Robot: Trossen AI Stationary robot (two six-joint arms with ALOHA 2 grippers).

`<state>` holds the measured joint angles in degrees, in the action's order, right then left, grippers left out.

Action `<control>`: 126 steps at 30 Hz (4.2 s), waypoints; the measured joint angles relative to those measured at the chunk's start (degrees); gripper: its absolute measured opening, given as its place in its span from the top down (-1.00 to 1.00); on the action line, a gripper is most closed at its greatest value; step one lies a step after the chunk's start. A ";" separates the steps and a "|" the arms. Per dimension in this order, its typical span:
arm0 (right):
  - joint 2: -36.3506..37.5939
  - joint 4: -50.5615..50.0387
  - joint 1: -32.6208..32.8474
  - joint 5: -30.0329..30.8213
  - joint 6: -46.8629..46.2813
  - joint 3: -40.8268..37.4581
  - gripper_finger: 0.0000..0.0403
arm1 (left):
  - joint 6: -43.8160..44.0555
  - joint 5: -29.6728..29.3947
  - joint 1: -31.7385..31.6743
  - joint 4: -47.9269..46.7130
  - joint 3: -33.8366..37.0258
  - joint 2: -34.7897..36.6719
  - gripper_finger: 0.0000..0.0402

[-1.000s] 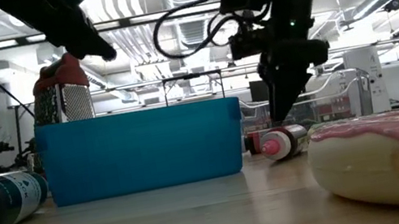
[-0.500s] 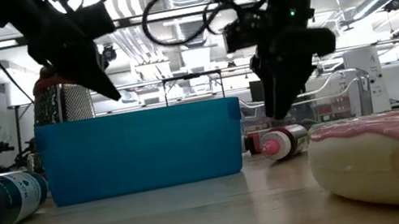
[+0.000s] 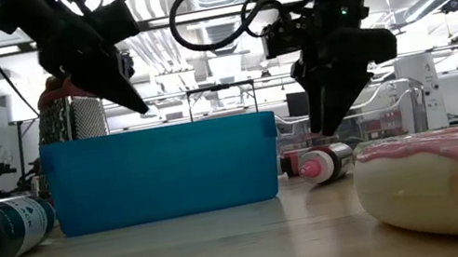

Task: Pick & Place Food Item
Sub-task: Put the top pink food coloring bottle into the transparent bin

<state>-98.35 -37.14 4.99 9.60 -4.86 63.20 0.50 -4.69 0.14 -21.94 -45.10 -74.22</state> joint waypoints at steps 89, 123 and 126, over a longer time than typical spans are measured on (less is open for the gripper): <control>0.02 10.45 -7.33 -0.69 8.52 -5.65 -0.20 | 3.82 -6.49 0.26 1.37 0.33 -5.22 -0.54; -5.20 13.23 -8.80 -7.50 8.79 -3.96 0.42 | 4.00 -6.52 0.31 1.83 0.39 -5.22 -0.53; -5.11 11.81 -8.80 -7.95 8.66 -3.66 0.62 | 3.99 -6.51 0.31 1.83 0.39 -5.22 -0.52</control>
<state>-103.46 -25.33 -3.81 1.66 3.79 59.54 4.49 -11.20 0.45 -20.12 -44.71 -79.44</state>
